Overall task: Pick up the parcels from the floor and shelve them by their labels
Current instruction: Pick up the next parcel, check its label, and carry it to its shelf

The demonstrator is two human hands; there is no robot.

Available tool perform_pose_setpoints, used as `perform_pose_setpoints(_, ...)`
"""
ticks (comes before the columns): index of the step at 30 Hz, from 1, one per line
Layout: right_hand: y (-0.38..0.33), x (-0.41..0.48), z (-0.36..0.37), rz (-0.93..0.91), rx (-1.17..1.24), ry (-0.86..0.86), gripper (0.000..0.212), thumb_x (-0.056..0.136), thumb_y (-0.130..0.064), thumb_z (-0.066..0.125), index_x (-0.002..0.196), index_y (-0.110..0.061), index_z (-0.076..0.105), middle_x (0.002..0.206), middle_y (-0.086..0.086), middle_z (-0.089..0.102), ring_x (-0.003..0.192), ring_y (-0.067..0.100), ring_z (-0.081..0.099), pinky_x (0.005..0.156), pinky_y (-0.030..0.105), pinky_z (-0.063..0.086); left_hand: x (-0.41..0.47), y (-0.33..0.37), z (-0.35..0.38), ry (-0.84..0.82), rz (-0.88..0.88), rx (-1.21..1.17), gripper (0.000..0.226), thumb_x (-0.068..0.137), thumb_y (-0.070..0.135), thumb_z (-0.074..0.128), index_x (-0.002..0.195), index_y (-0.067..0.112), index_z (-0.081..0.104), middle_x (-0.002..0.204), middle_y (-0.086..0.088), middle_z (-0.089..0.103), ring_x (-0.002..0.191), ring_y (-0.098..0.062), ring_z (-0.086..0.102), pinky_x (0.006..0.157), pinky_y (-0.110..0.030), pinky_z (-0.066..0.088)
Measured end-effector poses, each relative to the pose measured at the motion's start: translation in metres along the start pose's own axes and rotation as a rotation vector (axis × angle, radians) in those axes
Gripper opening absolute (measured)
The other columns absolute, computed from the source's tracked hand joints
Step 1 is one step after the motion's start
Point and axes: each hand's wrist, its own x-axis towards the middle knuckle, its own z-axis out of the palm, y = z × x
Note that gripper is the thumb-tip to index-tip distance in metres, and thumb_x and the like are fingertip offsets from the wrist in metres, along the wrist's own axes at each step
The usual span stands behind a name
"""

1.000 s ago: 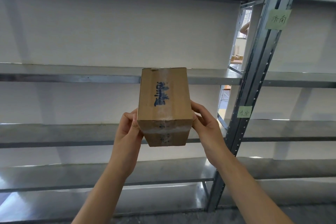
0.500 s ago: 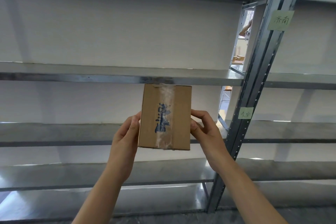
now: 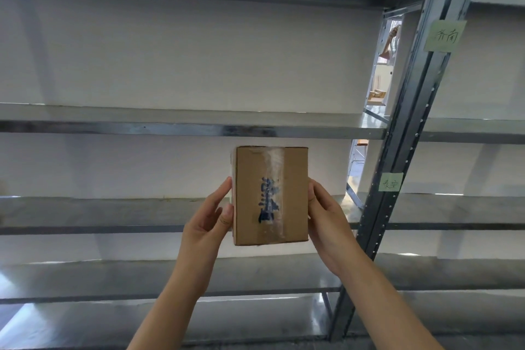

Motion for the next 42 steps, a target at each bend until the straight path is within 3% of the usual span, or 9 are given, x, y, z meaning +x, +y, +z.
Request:
perform_pose_setpoints(6, -0.003, 0.003, -0.009, 0.056, -0.043, -0.159, 0.05, 0.092, -0.042, 0.05, 0.14, -0.027, 0.055, 0.13, 0.001, 0.068, 0.125, 0.019, 0.061, 0.115, 0.041, 0.04, -0.002, -0.002, -0.007, -0.085, -0.049, -0.043, 0.047, 0.097, 0.012, 0.053, 0.143, 0.021, 0.052, 0.14, 0.011, 0.06, 0.134, -0.006, 0.05, 0.111, -0.037, 0.039)
perform_pose_setpoints(11, 0.0, 0.003, -0.013, 0.017, -0.187, -0.205, 0.056, 0.087, -0.05, 0.06, 0.14, -0.037, 0.052, 0.137, -0.006, 0.063, 0.132, 0.019, 0.055, 0.114, 0.049, 0.039, 0.001, -0.001, -0.01, 0.015, -0.103, -0.206, 0.042, 0.098, 0.032, 0.046, 0.127, 0.007, 0.064, 0.124, -0.011, 0.069, 0.117, -0.028, 0.062, 0.102, -0.044, 0.043)
perform_pose_setpoints(14, 0.004, 0.002, -0.013, -0.02, -0.207, -0.208, 0.056, 0.086, -0.034, 0.068, 0.138, -0.042, 0.051, 0.143, -0.018, 0.055, 0.138, 0.004, 0.046, 0.103, 0.028, 0.051, 0.003, 0.004, -0.005, 0.114, -0.146, -0.228, 0.034, 0.099, 0.036, 0.047, 0.101, 0.004, 0.058, 0.096, -0.017, 0.061, 0.089, -0.032, 0.05, 0.081, -0.046, 0.043)
perform_pose_setpoints(17, 0.003, -0.001, -0.011, -0.039, -0.206, -0.217, 0.058, 0.084, -0.031, 0.07, 0.138, -0.042, 0.051, 0.145, -0.021, 0.052, 0.138, -0.001, 0.044, 0.095, 0.017, 0.051, 0.003, 0.005, -0.004, 0.148, -0.158, -0.23, 0.032, 0.104, 0.033, 0.041, 0.105, 0.002, 0.051, 0.097, -0.015, 0.061, 0.088, -0.031, 0.05, 0.08, -0.047, 0.042)
perform_pose_setpoints(20, 0.002, -0.004, -0.008, -0.037, -0.196, -0.191, 0.048, 0.088, -0.047, 0.059, 0.135, -0.042, 0.054, 0.143, -0.016, 0.055, 0.137, 0.005, 0.047, 0.112, 0.035, 0.042, 0.002, 0.003, -0.004, 0.149, -0.166, -0.24, 0.031, 0.103, 0.036, 0.041, 0.096, 0.009, 0.055, 0.096, -0.015, 0.061, 0.086, -0.03, 0.052, 0.076, -0.045, 0.043)
perform_pose_setpoints(25, 0.0, -0.006, -0.003, -0.058, -0.16, -0.104, 0.054, 0.08, -0.062, 0.054, 0.129, -0.038, 0.057, 0.134, -0.01, 0.061, 0.124, 0.012, 0.059, 0.109, 0.046, 0.046, 0.0, -0.002, 0.0, 0.011, -0.11, -0.176, 0.042, 0.075, 0.065, 0.065, 0.077, 0.024, 0.057, 0.076, 0.001, 0.068, 0.07, -0.014, 0.064, 0.065, -0.025, 0.053)
perform_pose_setpoints(33, -0.007, -0.004, -0.008, -0.043, -0.145, -0.16, 0.056, 0.085, -0.058, 0.057, 0.134, -0.032, 0.054, 0.139, -0.006, 0.059, 0.129, 0.019, 0.056, 0.108, 0.039, 0.046, -0.002, -0.004, -0.007, -0.069, -0.118, -0.254, 0.08, 0.069, 0.064, 0.073, 0.137, 0.028, 0.051, 0.134, -0.006, 0.063, 0.123, -0.029, 0.06, 0.1, -0.05, 0.047)
perform_pose_setpoints(39, -0.008, -0.007, -0.001, 0.046, -0.083, -0.143, 0.049, 0.086, -0.056, 0.049, 0.121, -0.022, 0.056, 0.121, -0.002, 0.067, 0.105, 0.014, 0.066, 0.075, 0.021, 0.053, -0.005, -0.003, -0.008, -0.111, -0.075, -0.223, 0.077, 0.076, 0.057, 0.072, 0.144, 0.03, 0.048, 0.148, 0.003, 0.052, 0.139, -0.025, 0.045, 0.114, -0.06, 0.029)
perform_pose_setpoints(42, -0.007, -0.006, 0.002, 0.049, -0.043, -0.139, 0.04, 0.085, -0.051, 0.06, 0.116, -0.025, 0.057, 0.113, -0.004, 0.069, 0.1, 0.014, 0.066, 0.079, 0.029, 0.054, -0.003, -0.003, -0.011, -0.129, -0.068, -0.204, 0.075, 0.076, 0.055, 0.074, 0.143, 0.032, 0.049, 0.15, 0.007, 0.05, 0.141, -0.021, 0.043, 0.114, -0.058, 0.031)
